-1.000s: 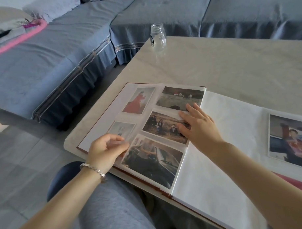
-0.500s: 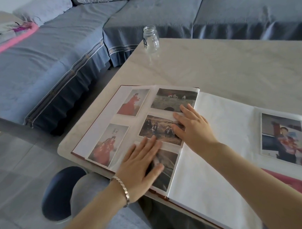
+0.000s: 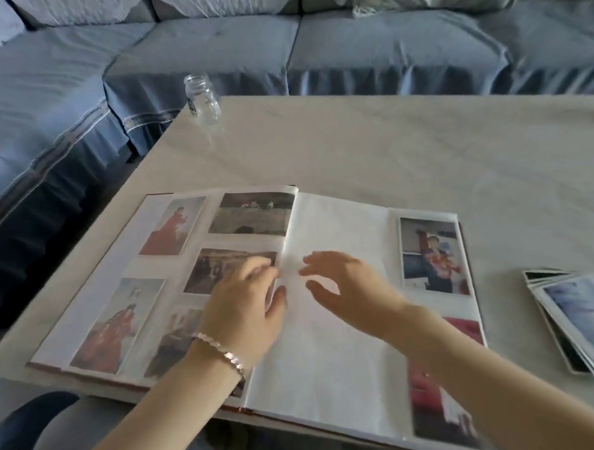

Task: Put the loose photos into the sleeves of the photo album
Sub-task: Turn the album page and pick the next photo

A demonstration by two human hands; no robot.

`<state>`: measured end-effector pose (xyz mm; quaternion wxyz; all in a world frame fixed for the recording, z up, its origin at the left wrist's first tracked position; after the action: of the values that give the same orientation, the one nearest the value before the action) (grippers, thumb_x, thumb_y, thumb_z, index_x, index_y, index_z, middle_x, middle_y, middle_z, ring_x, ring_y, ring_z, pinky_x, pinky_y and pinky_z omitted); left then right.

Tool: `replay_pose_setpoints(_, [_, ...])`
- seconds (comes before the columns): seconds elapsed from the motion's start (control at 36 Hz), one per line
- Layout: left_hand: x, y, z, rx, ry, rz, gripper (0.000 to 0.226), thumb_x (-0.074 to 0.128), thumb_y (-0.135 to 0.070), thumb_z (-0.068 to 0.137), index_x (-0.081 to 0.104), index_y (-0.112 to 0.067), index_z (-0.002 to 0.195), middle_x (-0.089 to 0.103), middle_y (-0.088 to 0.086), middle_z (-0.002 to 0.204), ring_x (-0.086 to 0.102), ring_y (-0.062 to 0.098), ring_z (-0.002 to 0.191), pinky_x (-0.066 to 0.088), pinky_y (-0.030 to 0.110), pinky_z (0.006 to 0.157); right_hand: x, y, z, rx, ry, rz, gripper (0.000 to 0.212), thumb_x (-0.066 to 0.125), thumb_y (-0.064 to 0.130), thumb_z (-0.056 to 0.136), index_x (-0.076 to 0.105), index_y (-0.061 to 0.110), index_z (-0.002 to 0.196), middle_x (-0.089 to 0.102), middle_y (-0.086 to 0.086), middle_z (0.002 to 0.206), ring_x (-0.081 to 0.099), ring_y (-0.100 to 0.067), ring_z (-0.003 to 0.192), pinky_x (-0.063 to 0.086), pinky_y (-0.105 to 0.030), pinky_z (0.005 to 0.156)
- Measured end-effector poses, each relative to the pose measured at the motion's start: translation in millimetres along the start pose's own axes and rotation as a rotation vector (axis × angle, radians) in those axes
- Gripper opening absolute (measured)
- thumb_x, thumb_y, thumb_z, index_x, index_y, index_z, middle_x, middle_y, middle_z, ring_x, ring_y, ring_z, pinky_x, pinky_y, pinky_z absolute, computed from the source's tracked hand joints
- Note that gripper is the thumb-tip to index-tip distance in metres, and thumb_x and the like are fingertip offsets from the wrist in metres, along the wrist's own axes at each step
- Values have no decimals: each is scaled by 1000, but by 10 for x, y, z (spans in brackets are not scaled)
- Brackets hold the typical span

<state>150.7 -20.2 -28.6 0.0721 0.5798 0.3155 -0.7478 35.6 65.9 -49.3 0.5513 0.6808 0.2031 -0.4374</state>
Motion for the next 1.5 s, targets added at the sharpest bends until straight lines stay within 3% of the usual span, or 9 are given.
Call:
replay_pose_setpoints(0.14, [265, -689, 162, 229, 68, -110, 16, 62, -19, 74, 72, -13, 86, 70, -1, 86, 69, 18, 73, 56, 27, 63, -374, -528, -624, 192, -60, -50, 26, 53, 22, 93, 65, 24, 116, 60, 11, 124, 52, -8, 116, 33, -17, 98])
replay_pose_setpoints(0.28, [534, -1158, 211, 304, 198, -84, 25, 47, -29, 94, 65, -23, 110, 65, -8, 110, 60, 16, 100, 47, 26, 82, -823, -1074, -1217, 455, -238, -160, 29, 54, 21, 92, 63, 20, 120, 56, 6, 129, 53, -14, 115, 37, -20, 94])
replay_pose_setpoints(0.42, [605, -1303, 197, 329, 164, -125, 20, 51, -25, 84, 71, -23, 85, 70, -10, 80, 67, 17, 72, 54, 30, 59, -1003, -1655, -1656, 796, -226, -287, 51, 55, 34, 89, 42, 14, 134, 40, -8, 139, 38, -26, 128, 33, -32, 99])
replay_pose_setpoints(0.56, [638, -1258, 226, 257, 219, -134, 19, 52, -27, 92, 69, -26, 98, 68, -14, 94, 63, 8, 87, 44, 17, 71, -899, -1917, -1873, 978, -91, -398, 65, 44, 56, 88, 29, 14, 136, 38, -13, 133, 31, -27, 130, 30, -33, 102])
replay_pose_setpoints(0.81, [676, -1165, 252, 117, 287, -209, 22, 63, -18, 85, 65, -36, 71, 66, -24, 70, 63, 3, 72, 52, 26, 72, -813, -1802, -1956, 738, -222, -434, 40, 49, 40, 91, 54, 15, 121, 52, -3, 120, 49, -22, 116, 37, -26, 91])
replay_pose_setpoints(0.97, [734, -1335, 205, 117, 344, -258, 25, 59, -21, 88, 58, -40, 73, 63, -23, 73, 61, 0, 73, 51, 20, 71, -986, -1712, -2038, 530, -490, -573, 29, 43, 27, 85, 61, 14, 66, 61, 4, 63, 61, -17, 54, 33, -17, 43])
replay_pose_setpoints(1.08, [781, -1419, 202, 120, 349, -265, 13, 58, -22, 89, 68, -30, 85, 62, -25, 75, 61, 0, 74, 52, 23, 74, -1025, -1717, -2046, 483, -482, -628, 22, 85, 8, 58, 65, 12, 64, 65, 1, 59, 59, -21, 42, 38, -22, 31])
replay_pose_setpoints(1.33, [811, -1496, 199, 138, 393, -271, 27, 56, -24, 90, 53, -45, 74, 62, -25, 76, 62, 1, 72, 49, 12, 67, -934, -1635, -2161, 432, -540, -453, 19, 82, 10, 67, 71, 19, 80, 70, 6, 78, 67, -19, 63, 43, -22, 39])
replay_pose_setpoints(1.5, [948, -1570, 190, -197, 559, -769, 22, 63, -38, 85, 70, -17, 86, 74, -1, 81, 70, 15, 77, 57, 38, 78, -997, -1329, -2100, 99, -692, -527, 31, 65, 4, 81, 66, 7, 112, 65, -7, 115, 62, -24, 107, 49, -37, 92])
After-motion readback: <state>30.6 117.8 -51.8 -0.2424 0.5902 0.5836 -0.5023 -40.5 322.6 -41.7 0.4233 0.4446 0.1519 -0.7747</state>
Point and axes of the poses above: each hand's wrist, its own z-axis towards the middle knuckle, its own x-axis out of the palm, y = z × x, the point moved 5 cm from there along z, towards the middle knuckle
